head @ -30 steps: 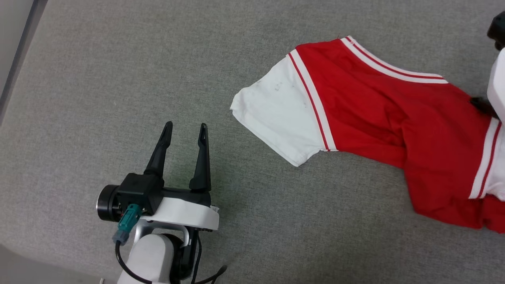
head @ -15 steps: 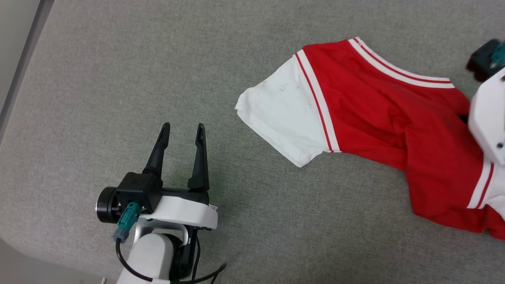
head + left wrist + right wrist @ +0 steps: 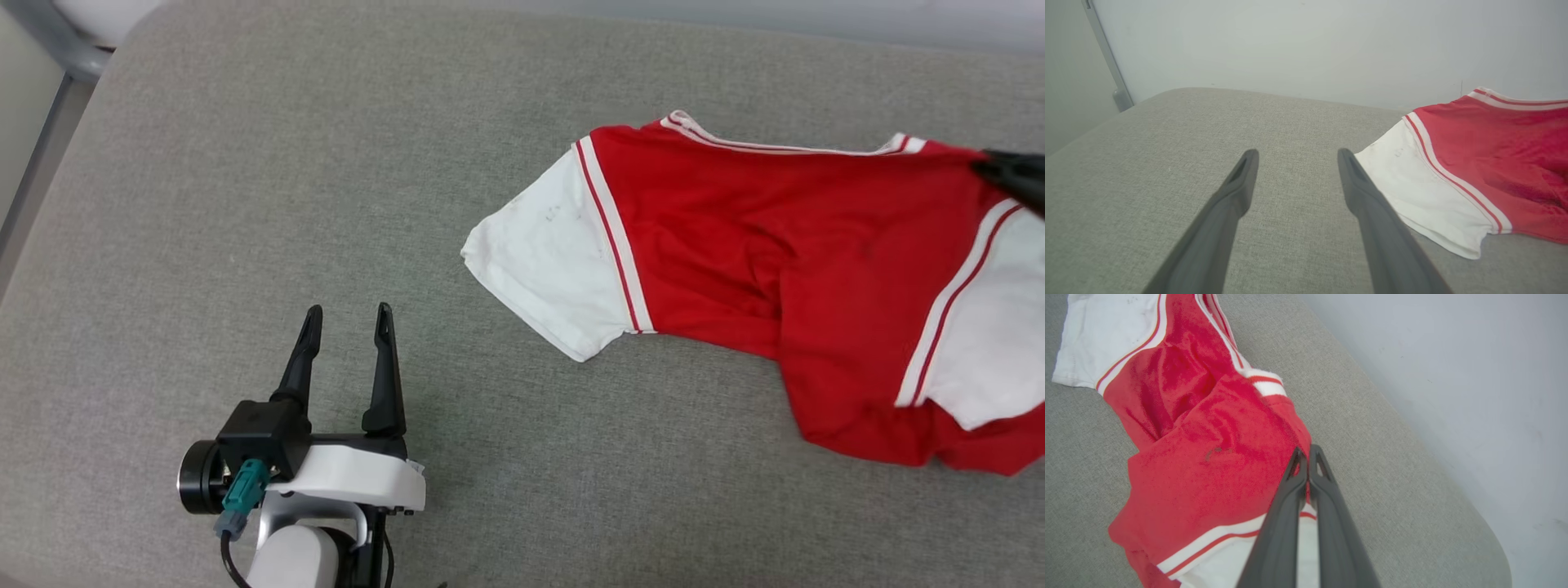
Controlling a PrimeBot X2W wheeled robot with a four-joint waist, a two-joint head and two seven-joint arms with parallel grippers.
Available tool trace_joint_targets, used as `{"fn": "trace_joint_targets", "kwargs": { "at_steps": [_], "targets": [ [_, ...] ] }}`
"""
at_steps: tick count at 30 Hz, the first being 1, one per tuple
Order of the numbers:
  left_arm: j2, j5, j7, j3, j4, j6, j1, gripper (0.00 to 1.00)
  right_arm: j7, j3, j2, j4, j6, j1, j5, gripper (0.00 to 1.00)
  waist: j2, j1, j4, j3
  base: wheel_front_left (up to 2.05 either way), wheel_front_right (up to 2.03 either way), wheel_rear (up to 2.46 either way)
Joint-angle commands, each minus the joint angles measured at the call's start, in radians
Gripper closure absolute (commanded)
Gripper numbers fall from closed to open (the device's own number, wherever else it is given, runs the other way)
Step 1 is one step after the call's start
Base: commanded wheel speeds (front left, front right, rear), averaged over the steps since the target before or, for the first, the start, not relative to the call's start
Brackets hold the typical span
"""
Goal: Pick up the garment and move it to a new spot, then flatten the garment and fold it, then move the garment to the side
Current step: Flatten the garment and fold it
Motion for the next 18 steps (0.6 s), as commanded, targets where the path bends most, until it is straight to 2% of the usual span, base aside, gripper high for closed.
{"fn": "trace_joint_targets", "kwargs": {
  "at_steps": [1,9,11,15,18],
  "targets": [
    [-0.001,-0.001,-0.003,0.008,-0.007,0.003,0.017,0.00,0.003,-0.035,-0.027,-0.029,-0.001,0.019,-0.010,1.00,0.0000,0.0000,-0.012,-0.010,0.00,0.00,0.00],
    [-0.001,-0.018,-0.003,-0.001,-0.020,0.004,0.010,0.00,0.081,-0.138,-0.079,-0.072,-0.001,-0.014,-0.043,1.00,0.0000,0.0000,-0.006,0.017,0.00,0.00,0.00],
    [-0.001,-0.025,-0.003,-0.011,-0.022,0.004,-0.008,0.00,0.117,-0.139,-0.087,-0.067,-0.001,-0.051,-0.088,1.00,0.0000,0.0000,0.009,0.035,0.00,0.00,0.00],
    [-0.001,-0.042,-0.003,-0.035,-0.028,0.008,-0.034,0.00,0.184,-0.102,-0.040,-0.029,-0.001,-0.151,-0.149,1.00,0.0000,0.0000,0.043,0.077,0.00,0.00,0.00],
    [-0.001,-0.056,-0.003,-0.057,-0.031,0.012,-0.055,0.00,0.221,-0.032,0.008,0.020,-0.001,-0.238,-0.194,1.00,0.0000,0.0000,0.076,0.109,0.00,0.00,0.00]
  ]
}}
